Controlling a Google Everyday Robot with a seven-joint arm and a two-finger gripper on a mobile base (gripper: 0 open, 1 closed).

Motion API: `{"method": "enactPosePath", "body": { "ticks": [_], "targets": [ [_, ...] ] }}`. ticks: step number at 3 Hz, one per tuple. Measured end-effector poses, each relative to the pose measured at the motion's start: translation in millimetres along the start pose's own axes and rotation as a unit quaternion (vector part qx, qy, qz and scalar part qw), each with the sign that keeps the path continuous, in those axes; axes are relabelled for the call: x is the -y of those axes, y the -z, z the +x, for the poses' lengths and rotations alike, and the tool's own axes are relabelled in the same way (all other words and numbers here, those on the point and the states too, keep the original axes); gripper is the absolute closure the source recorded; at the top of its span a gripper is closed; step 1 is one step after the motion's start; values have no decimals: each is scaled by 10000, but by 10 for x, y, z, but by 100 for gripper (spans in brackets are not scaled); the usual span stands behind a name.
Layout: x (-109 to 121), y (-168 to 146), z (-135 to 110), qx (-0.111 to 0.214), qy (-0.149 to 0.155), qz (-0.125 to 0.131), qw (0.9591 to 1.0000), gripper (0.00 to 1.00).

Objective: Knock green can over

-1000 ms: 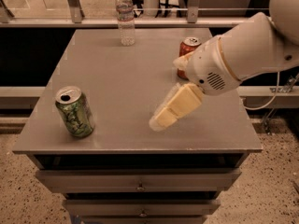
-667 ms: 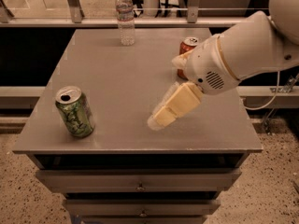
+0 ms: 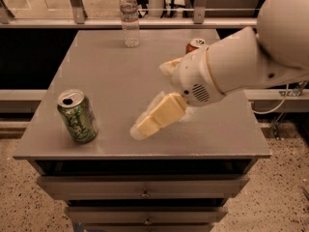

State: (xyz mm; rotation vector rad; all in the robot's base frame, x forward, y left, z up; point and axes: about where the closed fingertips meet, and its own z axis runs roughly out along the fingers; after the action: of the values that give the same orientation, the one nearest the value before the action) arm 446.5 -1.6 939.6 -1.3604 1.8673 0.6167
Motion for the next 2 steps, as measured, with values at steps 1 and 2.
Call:
{"method": "enactPosePath", "body": {
  "ticks": [1, 2],
  "targets": [
    [-108, -264, -234, 649, 9, -80, 9979, 0],
    [-230, -594, -413, 1246, -110, -172, 9920, 0]
  ]
}}
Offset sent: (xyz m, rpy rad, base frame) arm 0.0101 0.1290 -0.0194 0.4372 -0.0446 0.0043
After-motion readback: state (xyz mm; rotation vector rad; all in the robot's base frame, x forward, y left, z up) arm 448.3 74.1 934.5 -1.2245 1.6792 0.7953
